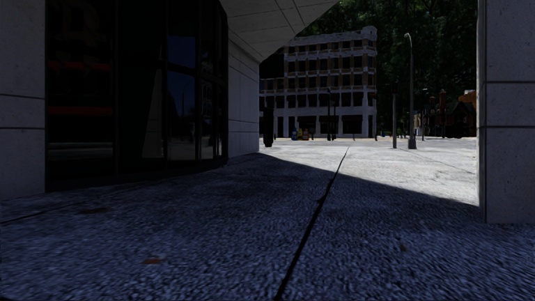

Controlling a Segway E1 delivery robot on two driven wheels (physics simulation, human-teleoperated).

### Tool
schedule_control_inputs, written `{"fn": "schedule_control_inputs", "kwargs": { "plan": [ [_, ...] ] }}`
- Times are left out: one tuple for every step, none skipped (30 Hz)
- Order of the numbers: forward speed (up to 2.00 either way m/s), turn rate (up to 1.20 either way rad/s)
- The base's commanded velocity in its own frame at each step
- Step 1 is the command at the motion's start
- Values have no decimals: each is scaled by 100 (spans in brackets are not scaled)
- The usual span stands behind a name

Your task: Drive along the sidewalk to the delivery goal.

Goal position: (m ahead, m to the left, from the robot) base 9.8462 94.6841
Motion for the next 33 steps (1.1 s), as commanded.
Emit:
{"fn": "schedule_control_inputs", "kwargs": {
  "plan": [
    [200,-82],
    [200,-82],
    [200,-31],
    [200,-31],
    [200,0],
    [200,0],
    [200,0],
    [200,0],
    [200,0],
    [200,0],
    [200,0],
    [200,0],
    [200,0],
    [200,0],
    [200,0],
    [200,0],
    [200,0],
    [200,0],
    [200,0],
    [200,0],
    [200,0],
    [200,0],
    [200,0],
    [200,0],
    [200,0],
    [200,0],
    [200,0],
    [200,0],
    [200,0],
    [200,0],
    [200,0],
    [200,0],
    [200,0]
  ]
}}
